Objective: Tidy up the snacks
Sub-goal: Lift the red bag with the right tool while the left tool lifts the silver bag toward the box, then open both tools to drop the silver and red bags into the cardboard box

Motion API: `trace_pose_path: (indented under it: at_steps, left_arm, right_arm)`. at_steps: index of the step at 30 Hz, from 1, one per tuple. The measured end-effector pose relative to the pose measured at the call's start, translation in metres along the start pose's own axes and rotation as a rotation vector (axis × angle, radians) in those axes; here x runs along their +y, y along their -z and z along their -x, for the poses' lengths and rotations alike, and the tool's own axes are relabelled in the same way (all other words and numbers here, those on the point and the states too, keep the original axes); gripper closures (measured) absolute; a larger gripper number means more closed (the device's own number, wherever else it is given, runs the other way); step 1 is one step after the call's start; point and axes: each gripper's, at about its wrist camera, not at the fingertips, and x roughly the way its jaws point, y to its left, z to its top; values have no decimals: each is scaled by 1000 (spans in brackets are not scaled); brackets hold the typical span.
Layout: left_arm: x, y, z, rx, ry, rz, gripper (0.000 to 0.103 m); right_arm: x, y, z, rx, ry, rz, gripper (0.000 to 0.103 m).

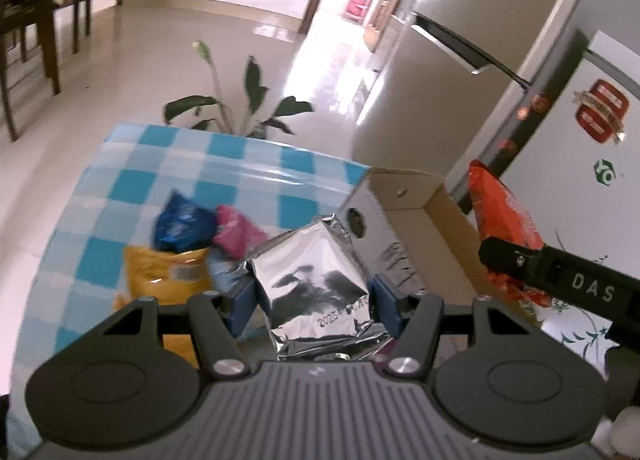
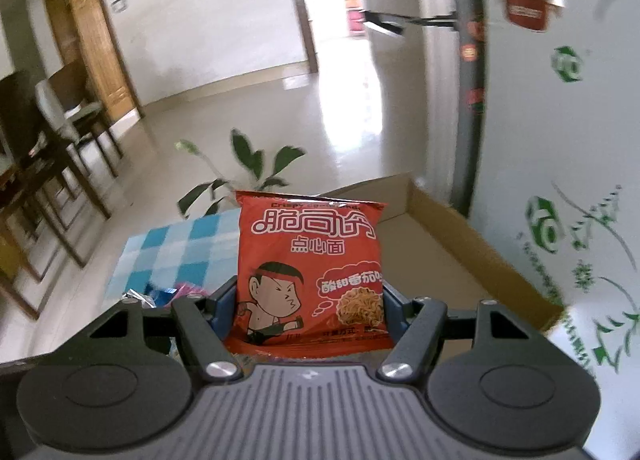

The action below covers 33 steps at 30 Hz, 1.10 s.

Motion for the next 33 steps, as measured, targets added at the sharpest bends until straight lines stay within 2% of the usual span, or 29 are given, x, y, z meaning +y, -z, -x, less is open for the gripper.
trace_pose_path:
  at_steps: [5, 9, 16, 21, 24, 26, 29, 31, 33]
  left_arm:
    - [-30, -7, -22, 22, 59, -26, 42]
    - [-48, -12, -40, 35, 110, -10, 42]
    - [-69, -22, -74, 61, 174, 48, 42]
    - [-81, -29, -95, 75, 208, 67, 42]
    - [-88, -34, -111, 100, 254, 92, 41]
    - [-95, -35, -122, 111, 259, 96, 34]
    - [-103, -34, -125, 124, 275, 46, 31]
    - [-101, -33, -117, 110, 268, 3, 24]
    - [-93, -31, -108, 84, 260, -14, 23]
  right_arm:
    - [-26, -5, 3, -22, 76, -56, 29]
    - [-43, -4, 5, -18, 135, -86, 29]
    - [-59, -3, 13, -36, 185, -126, 29]
    - [-73, 0, 11, -19, 215, -175, 28]
    - [-82, 1, 8, -3, 235, -211, 27]
    - [-86, 2, 6, -1, 237, -238, 25]
    - [-92, 4, 4, 4, 228, -285, 16]
    - [-91, 4, 5, -1, 226, -284, 16]
    - [-89, 4, 6, -5, 226, -264, 15]
